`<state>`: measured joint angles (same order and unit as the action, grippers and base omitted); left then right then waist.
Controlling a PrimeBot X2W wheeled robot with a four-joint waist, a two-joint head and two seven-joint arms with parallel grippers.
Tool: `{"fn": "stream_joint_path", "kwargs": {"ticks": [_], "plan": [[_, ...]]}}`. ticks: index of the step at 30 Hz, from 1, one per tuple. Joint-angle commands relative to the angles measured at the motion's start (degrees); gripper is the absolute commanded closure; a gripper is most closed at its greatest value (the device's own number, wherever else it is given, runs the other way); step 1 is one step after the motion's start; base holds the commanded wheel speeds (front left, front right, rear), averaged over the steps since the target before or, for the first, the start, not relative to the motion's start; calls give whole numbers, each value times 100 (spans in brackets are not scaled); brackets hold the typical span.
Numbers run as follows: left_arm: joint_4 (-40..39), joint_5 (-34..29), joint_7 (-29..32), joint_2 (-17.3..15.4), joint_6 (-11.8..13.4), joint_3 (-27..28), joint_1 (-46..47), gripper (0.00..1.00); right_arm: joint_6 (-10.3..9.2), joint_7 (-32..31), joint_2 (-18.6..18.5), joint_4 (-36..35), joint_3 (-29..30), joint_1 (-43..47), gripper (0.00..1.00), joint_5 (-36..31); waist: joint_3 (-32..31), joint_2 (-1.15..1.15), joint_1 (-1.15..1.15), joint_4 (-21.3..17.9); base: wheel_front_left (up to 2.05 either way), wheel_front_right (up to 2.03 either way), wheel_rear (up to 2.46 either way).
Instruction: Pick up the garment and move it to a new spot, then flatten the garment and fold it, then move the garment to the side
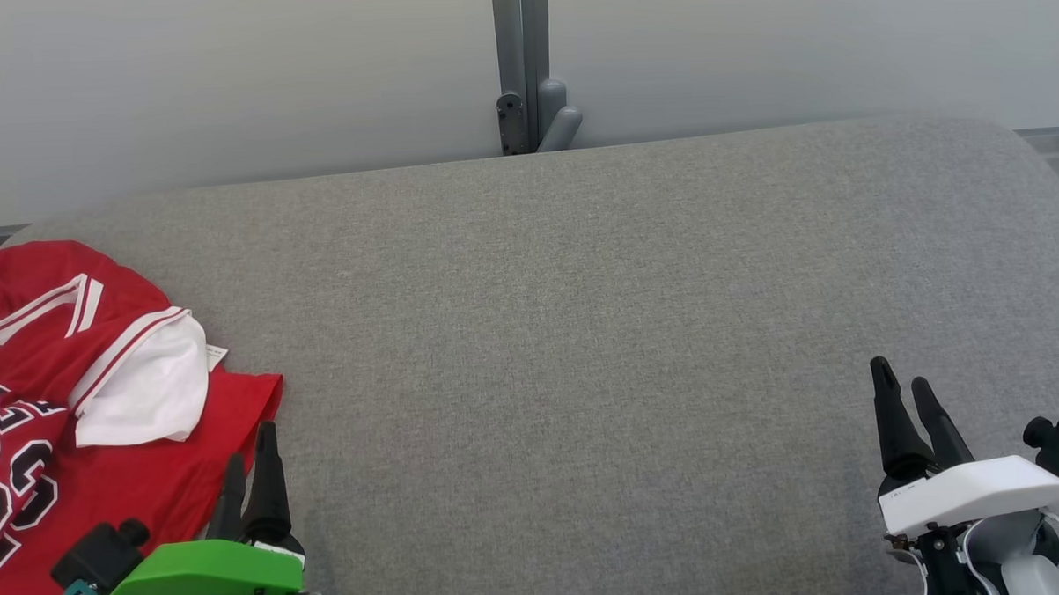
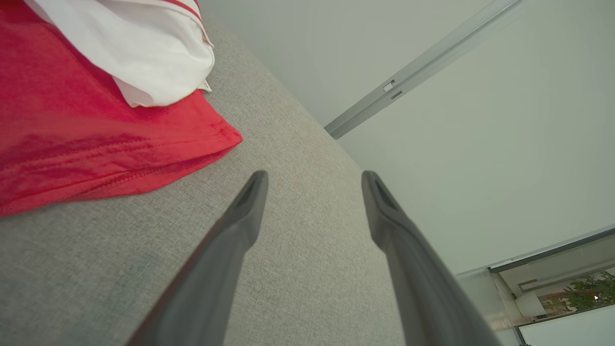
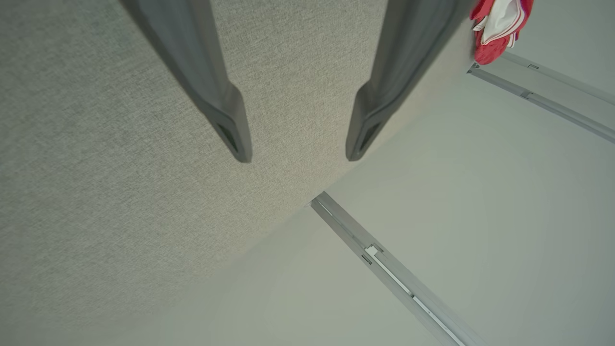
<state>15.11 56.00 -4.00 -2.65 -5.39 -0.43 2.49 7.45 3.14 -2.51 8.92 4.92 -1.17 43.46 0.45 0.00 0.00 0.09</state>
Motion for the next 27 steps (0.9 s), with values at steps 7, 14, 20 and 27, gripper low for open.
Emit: {"fn": "stream_joint_path", "kwargs": {"ticks": [7,14,20,27], "plan": [[-11,-846,-198,-15,-43,-23,-15,0,3,215,-53,-164,43,28,0,-915,12,0,0,-1,0,0,0],[29,-1316,-295,-16,-75,-50,-27,0,3,324,-93,-186,-55,56,0,-1385,14,0,0,1,0,0,0],[63,-1698,-391,-18,-93,-78,-65,0,3,421,-153,-212,-181,75,0,-1812,0,0,0,12,0,0,0],[132,-2204,-495,-20,-112,-106,-123,0,3,535,-214,-246,-305,86,0,-2276,-9,0,0,32,0,0,0]]}}
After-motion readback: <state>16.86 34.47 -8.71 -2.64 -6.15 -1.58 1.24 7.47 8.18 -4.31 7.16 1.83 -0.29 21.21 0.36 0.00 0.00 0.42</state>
